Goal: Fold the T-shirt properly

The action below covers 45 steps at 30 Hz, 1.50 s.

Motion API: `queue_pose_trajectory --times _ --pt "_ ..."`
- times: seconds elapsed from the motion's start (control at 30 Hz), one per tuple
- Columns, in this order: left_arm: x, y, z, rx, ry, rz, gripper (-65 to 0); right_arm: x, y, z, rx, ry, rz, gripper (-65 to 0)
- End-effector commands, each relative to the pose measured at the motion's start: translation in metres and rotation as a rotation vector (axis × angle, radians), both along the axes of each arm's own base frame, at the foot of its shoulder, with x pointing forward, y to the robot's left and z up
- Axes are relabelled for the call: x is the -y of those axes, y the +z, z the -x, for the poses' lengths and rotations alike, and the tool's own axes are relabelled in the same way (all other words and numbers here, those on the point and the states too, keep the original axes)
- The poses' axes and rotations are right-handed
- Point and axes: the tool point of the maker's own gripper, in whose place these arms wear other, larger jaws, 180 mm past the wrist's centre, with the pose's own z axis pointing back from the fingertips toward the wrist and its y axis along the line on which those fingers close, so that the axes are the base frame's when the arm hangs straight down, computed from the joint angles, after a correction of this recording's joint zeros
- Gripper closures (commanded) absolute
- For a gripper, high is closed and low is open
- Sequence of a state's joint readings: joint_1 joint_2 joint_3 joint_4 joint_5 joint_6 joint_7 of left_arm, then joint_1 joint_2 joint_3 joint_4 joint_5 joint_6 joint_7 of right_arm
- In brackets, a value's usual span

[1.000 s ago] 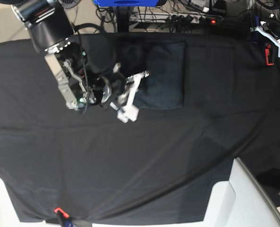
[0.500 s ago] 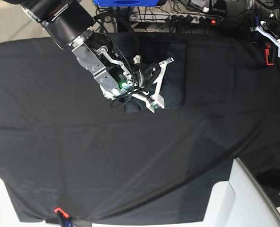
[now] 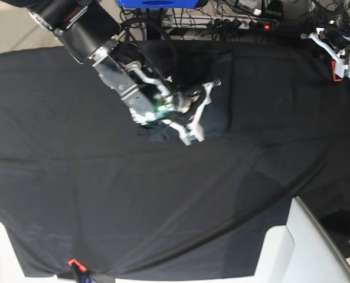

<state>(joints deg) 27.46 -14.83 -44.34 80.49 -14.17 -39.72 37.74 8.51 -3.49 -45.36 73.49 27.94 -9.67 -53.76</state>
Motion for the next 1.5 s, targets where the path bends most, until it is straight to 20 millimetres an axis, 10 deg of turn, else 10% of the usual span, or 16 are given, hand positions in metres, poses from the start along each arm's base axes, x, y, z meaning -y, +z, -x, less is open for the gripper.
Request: queue_pose_trajectory --times 0.0,1.47 --pt "-0.005 0.007 -0.011 0.029 -0.025 -0.031 0.0 -0.016 0.015 -0.009 0.042 0.023 -0.038 -30.2" --pt "-0.006 0.004 -0.020 0.032 -0.049 -0.071 0.0 -0.080 0.035 0.020 0.282 0.399 0.072 -32.1"
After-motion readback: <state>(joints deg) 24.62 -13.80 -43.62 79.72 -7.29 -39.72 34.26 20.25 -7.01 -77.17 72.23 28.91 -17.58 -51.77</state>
